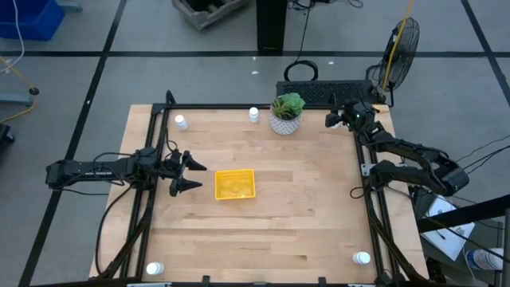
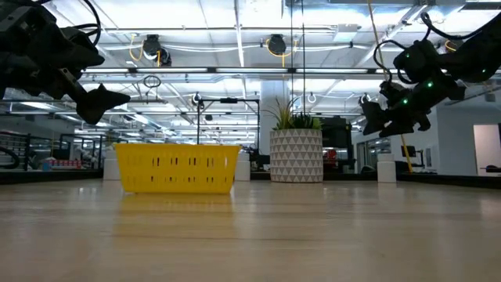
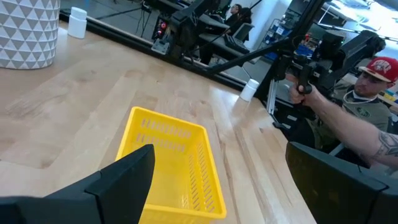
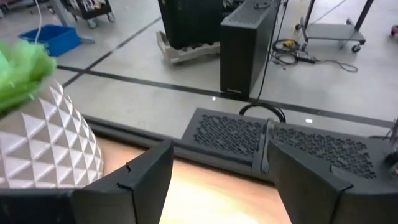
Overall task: Pick and place pill bottles into a basket
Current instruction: Put the white pill bottle into the yellow bin
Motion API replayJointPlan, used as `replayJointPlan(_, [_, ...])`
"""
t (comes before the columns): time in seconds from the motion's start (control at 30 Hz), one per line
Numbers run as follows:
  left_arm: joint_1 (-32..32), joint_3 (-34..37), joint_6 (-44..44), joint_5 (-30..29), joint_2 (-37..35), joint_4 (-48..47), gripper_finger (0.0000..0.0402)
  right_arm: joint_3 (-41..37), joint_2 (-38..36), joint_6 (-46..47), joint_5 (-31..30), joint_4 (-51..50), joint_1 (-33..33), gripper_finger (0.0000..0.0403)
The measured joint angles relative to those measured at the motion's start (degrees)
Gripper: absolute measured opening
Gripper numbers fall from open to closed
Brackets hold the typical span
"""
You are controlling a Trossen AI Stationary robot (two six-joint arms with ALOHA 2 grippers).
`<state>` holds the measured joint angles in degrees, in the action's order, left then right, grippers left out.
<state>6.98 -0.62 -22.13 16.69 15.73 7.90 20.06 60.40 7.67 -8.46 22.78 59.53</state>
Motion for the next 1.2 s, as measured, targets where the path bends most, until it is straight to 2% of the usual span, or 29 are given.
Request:
replayJointPlan(0.3, [0.0,0.0,0.0,0.0,0.0,0.0,0.0365,-0.2,0.1,0.5,2.6,-5.3,0.0,0.0251])
replayJointPlan(0.8, [0.0,0.0,-0.1,0.0,0.0,0.0,0.0365,-0.3,0.9,-0.3,2.7,-9.8,-2.1,0.0251])
replayJointPlan(1.2, [0.0,0.0,-0.3,0.9,0.0,0.0,0.0365,1.3,0.9,-0.4,-1.1,-9.4,-2.3,0.0251])
